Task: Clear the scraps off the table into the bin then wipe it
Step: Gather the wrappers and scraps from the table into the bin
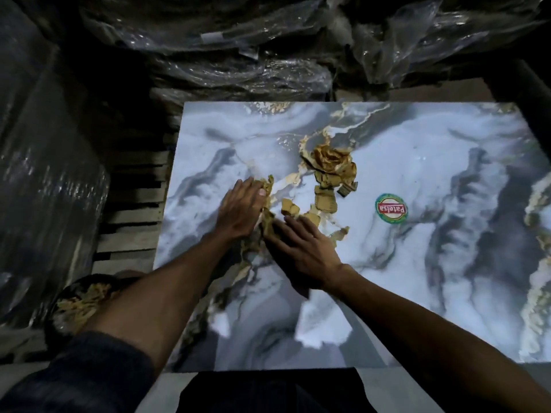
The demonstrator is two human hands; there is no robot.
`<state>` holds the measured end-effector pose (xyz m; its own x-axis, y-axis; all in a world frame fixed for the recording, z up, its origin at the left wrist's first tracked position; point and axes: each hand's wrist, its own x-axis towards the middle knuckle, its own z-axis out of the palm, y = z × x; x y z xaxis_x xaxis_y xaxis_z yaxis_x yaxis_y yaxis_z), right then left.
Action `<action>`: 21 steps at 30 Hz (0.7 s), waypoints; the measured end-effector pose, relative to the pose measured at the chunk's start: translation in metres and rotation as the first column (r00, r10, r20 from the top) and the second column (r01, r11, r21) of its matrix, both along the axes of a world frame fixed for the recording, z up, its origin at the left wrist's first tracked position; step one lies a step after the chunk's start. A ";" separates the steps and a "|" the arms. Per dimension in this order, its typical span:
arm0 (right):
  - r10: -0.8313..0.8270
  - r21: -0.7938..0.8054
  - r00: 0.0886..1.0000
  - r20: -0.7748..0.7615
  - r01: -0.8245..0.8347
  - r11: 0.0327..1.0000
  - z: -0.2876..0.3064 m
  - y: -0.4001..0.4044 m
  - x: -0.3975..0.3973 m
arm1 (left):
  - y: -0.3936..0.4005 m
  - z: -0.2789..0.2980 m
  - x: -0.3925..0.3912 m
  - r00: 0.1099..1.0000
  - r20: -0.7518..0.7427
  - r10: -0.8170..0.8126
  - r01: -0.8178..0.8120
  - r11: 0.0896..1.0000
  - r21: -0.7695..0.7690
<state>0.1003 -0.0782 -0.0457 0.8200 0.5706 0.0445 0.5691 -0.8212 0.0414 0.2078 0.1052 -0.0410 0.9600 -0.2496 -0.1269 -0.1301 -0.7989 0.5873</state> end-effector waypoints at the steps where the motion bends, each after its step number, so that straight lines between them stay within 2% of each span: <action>1: -0.004 0.043 1.000 0.015 0.004 0.999 0.001 -0.008 0.004 | -0.005 0.001 -0.003 1.000 -0.002 0.013 -0.013 1.000 0.001; 4: -0.009 0.257 0.994 0.105 -0.018 0.966 0.011 -0.028 0.016 | -0.017 0.004 -0.020 0.998 0.007 0.062 -0.061 0.996 -0.063; 7: -0.144 0.576 0.985 0.096 0.063 0.815 0.039 -0.053 0.040 | -0.033 0.004 -0.038 0.995 0.026 0.092 -0.089 0.992 -0.092; 9: -0.253 0.655 0.968 0.006 0.187 0.732 0.052 -0.078 0.070 | -0.042 0.004 -0.046 0.994 0.011 0.109 -0.108 0.990 -0.088; 11: -0.307 0.603 0.942 -0.135 0.324 0.729 0.058 -0.102 0.105 | -0.049 0.002 -0.051 0.991 0.025 0.131 -0.129 0.989 -0.070; 14: -0.327 0.530 0.910 -0.256 0.415 0.739 0.056 -0.124 0.146 | -0.054 0.000 -0.052 0.992 0.039 0.117 -0.116 0.992 -0.043; 18: -0.256 0.407 0.876 -0.409 0.426 0.808 0.044 -0.132 0.178 | -0.059 -0.003 -0.049 0.992 0.035 0.121 -0.121 0.993 -0.007; 21: -0.181 0.391 0.881 -0.437 0.367 0.844 0.035 -0.127 0.171 | -0.061 -0.003 -0.048 0.992 0.043 0.116 -0.116 0.993 -0.013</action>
<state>0.2716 -0.2055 -0.0103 0.9454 0.3105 -0.0989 0.2122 -0.8170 -0.5363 0.1597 0.0445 -0.0443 0.9871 -0.1373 -0.0826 -0.0623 -0.8038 0.5917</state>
